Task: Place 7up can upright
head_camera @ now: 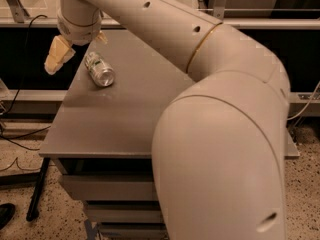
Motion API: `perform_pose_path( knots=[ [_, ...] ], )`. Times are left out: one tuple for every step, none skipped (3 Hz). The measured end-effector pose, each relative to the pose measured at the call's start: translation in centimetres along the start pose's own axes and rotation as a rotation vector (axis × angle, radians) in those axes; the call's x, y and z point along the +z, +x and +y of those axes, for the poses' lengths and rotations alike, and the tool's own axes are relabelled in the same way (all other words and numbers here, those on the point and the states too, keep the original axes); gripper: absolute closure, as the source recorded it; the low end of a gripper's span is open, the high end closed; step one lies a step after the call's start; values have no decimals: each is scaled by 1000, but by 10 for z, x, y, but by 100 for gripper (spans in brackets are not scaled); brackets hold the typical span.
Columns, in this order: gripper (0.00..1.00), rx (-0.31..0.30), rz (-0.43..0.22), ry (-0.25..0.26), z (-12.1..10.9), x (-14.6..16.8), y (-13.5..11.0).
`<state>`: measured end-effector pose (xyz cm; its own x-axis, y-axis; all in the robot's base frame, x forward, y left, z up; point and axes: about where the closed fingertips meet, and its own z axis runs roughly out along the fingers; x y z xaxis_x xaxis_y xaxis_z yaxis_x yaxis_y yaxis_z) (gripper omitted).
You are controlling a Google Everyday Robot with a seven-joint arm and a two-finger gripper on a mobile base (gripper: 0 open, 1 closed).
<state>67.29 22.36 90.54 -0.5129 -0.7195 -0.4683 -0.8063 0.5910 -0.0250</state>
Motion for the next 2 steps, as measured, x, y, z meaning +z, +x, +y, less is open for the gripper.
perform_pose_path(
  knots=[
    [0, 61, 46, 47, -15, 14, 5],
    [0, 95, 93, 90, -26, 27, 10]
  ],
)
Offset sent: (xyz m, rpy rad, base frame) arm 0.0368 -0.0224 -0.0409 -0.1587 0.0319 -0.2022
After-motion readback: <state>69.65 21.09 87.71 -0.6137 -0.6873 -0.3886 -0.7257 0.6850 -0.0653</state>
